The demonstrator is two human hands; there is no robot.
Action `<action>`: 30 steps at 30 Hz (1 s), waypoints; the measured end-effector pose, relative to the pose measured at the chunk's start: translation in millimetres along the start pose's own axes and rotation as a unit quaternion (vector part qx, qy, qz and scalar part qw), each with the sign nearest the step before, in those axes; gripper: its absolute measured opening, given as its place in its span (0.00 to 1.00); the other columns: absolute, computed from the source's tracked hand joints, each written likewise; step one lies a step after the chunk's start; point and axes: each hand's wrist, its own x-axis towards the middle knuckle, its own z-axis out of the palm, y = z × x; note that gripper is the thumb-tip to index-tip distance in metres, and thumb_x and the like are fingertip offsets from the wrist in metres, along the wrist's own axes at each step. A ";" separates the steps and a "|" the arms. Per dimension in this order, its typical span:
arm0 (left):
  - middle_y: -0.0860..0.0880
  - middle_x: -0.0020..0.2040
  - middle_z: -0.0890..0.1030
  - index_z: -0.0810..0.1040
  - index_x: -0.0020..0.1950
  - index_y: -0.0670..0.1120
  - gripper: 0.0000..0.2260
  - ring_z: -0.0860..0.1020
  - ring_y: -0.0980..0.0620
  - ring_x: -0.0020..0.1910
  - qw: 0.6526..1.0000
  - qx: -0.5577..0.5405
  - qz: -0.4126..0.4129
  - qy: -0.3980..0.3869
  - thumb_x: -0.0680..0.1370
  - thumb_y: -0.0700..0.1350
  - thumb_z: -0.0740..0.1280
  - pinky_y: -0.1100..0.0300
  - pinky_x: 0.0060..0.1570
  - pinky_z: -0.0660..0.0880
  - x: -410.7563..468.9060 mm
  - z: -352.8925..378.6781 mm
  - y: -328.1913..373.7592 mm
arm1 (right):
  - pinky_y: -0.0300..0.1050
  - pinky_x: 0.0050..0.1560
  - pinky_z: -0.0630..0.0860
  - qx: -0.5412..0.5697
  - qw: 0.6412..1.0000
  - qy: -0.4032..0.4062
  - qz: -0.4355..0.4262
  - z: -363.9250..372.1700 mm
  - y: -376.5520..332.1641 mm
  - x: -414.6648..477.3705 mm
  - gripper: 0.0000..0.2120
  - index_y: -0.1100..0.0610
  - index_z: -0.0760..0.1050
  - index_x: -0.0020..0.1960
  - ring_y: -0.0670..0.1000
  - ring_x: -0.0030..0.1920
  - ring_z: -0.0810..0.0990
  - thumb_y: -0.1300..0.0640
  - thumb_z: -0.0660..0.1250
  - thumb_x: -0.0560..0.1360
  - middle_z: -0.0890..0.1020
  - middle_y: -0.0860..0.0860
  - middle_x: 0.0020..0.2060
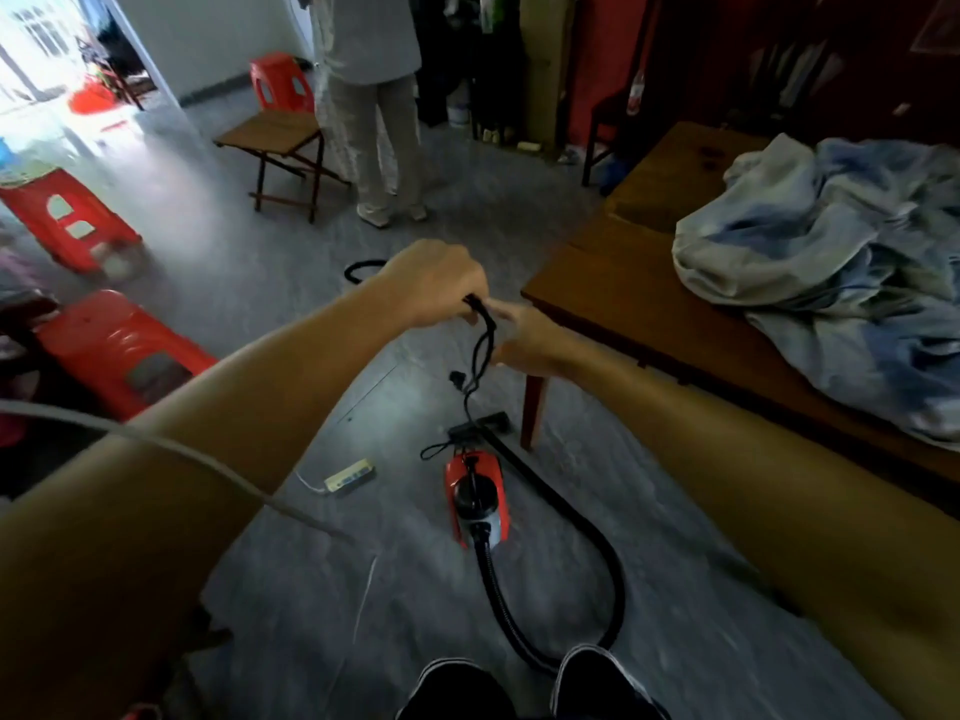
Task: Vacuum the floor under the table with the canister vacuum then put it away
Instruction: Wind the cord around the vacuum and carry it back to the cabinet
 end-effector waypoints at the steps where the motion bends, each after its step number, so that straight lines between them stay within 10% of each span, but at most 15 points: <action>1: 0.47 0.42 0.82 0.83 0.47 0.51 0.07 0.79 0.45 0.43 1.000 0.008 0.002 0.006 0.74 0.51 0.68 0.55 0.36 0.69 4.8 -7.9 2.3 | 0.48 0.58 0.75 0.001 1.000 -0.014 -0.021 1.7 -0.6 4.1 0.34 0.54 0.64 0.75 0.54 0.63 0.74 0.65 0.71 0.71 0.72 0.56 0.69; 10: 0.48 0.37 0.78 0.81 0.46 0.48 0.09 0.80 0.45 0.41 0.999 0.041 0.005 -0.007 0.73 0.53 0.70 0.55 0.35 0.67 30.1 -31.7 2.2 | 0.46 0.61 0.72 0.098 0.989 -0.111 -0.010 -13.9 21.2 23.0 0.20 0.57 0.72 0.65 0.50 0.60 0.74 0.65 0.67 0.74 0.76 0.52 0.60; 13: 0.49 0.39 0.80 0.82 0.47 0.48 0.14 0.80 0.46 0.43 0.998 0.057 0.012 0.018 0.73 0.57 0.69 0.53 0.40 0.71 44.1 -27.6 -4.6 | 0.47 0.54 0.75 0.066 0.998 -0.004 -0.014 -11.1 24.1 32.7 0.07 0.54 0.78 0.46 0.48 0.46 0.78 0.51 0.65 0.79 0.80 0.48 0.43; 17: 0.43 0.56 0.77 0.75 0.61 0.45 0.17 0.73 0.42 0.59 0.960 0.134 0.012 0.245 0.75 0.50 0.65 0.48 0.64 0.63 58.0 0.0 -12.9 | 0.53 0.51 0.81 0.166 0.965 0.194 0.063 -14.6 18.4 49.5 0.19 0.60 0.78 0.41 0.50 0.36 0.82 0.48 0.58 0.82 0.84 0.53 0.38; 21: 0.45 0.52 0.66 0.68 0.51 0.44 0.13 0.68 0.44 0.54 0.851 -0.094 -0.012 0.517 0.68 0.39 0.64 0.53 0.58 0.63 38.8 57.6 -13.2 | 0.51 0.45 0.81 0.222 0.926 0.295 0.084 -25.9 5.2 64.3 0.19 0.59 0.75 0.39 0.52 0.35 0.82 0.48 0.58 0.82 0.83 0.56 0.37; 25: 0.45 0.61 0.71 0.66 0.64 0.44 0.24 0.73 0.43 0.59 0.878 -0.405 -0.150 0.203 0.73 0.53 0.68 0.54 0.57 0.71 41.6 112.1 -14.8 | 0.55 0.45 0.83 0.263 0.889 0.358 0.106 -31.8 -13.4 76.1 0.20 0.60 0.75 0.39 0.57 0.39 0.85 0.48 0.58 0.82 0.84 0.57 0.36; 30: 0.47 0.64 0.75 0.71 0.65 0.47 0.21 0.75 0.48 0.60 0.805 -0.572 -0.158 -0.001 0.76 0.56 0.65 0.56 0.56 0.70 78.5 147.2 0.1 | 0.49 0.41 0.83 0.300 0.871 0.380 0.087 -28.7 -39.6 75.9 0.18 0.60 0.74 0.42 0.53 0.37 0.85 0.49 0.57 0.82 0.83 0.56 0.36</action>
